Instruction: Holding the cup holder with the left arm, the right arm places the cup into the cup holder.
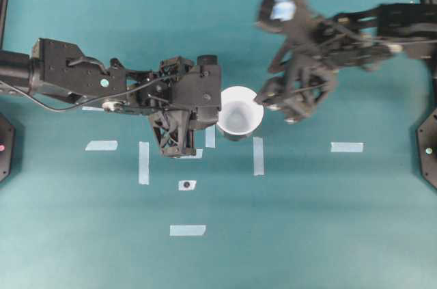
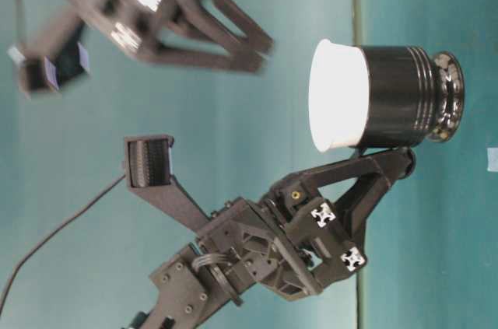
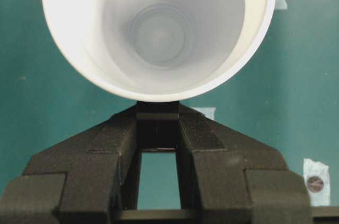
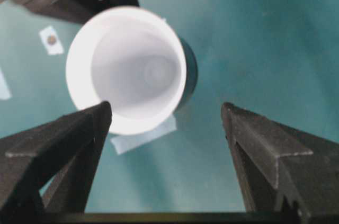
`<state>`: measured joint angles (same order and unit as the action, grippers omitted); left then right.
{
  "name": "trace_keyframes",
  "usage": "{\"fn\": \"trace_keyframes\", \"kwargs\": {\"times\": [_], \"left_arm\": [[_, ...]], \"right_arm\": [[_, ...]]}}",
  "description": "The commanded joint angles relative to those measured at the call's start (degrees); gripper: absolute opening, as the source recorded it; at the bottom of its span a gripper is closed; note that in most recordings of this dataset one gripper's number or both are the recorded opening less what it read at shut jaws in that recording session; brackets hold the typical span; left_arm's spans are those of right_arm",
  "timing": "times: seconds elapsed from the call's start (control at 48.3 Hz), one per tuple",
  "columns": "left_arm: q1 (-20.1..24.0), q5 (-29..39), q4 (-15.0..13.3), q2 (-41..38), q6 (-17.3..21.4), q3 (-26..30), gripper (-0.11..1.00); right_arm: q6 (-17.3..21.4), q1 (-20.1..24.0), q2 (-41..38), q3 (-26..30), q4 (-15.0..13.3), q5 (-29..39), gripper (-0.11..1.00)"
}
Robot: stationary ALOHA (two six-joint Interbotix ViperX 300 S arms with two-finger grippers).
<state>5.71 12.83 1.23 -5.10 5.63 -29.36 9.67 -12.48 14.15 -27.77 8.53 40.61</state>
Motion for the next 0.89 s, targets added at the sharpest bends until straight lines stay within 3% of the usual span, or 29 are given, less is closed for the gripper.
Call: {"fn": "trace_keyframes", "kwargs": {"times": [0.0, 0.393, 0.869], "left_arm": [[-0.26, -1.85, 0.26, 1.05, -0.09, 0.0, 0.21], [-0.35, -5.27, 0.26, -0.53, -0.26, -1.85, 0.21], [-1.85, -6.5, 0.26, -2.02, -0.35, -2.46, 0.21]], "right_arm": [[-0.18, -0.26, 4.22, -0.7, -0.09, -1.32, 0.88], [0.09, 0.0, 12.39, -9.05, -0.09, -9.14, 0.88], [0.88, 0.26, 13.45, -12.3, 0.09, -9.93, 0.88]]}}
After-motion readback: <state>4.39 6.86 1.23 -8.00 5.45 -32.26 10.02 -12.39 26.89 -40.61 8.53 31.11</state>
